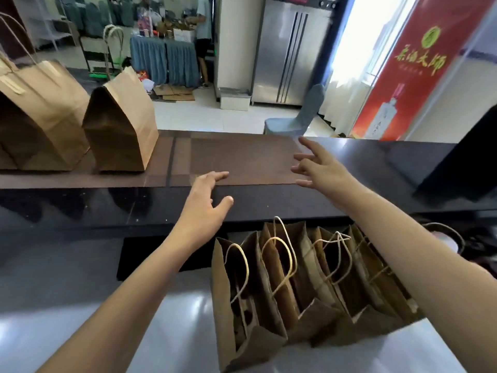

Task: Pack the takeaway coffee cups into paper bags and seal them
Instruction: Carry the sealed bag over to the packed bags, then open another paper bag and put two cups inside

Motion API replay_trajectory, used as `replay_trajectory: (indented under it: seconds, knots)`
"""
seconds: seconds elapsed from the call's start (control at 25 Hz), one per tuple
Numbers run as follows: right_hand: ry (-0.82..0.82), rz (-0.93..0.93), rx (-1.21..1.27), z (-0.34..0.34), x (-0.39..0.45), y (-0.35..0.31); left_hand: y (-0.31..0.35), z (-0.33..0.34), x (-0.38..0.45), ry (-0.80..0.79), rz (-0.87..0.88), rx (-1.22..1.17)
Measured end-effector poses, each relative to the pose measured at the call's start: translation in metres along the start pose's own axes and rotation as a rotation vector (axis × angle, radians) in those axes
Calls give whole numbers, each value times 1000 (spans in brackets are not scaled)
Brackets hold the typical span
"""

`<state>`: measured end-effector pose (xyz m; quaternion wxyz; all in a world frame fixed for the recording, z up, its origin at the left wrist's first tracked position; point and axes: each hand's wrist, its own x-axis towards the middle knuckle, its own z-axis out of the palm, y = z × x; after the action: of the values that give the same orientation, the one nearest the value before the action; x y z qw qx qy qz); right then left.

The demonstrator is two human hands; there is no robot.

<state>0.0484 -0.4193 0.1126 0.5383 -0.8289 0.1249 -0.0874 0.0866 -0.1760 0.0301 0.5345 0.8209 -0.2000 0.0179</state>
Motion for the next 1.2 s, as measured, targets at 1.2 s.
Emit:
replay_trajectory:
  seconds: [1.2]
  knots:
    - [-175,241,-472,93,-249,82,-65,-17,-74,-406,-93,163]
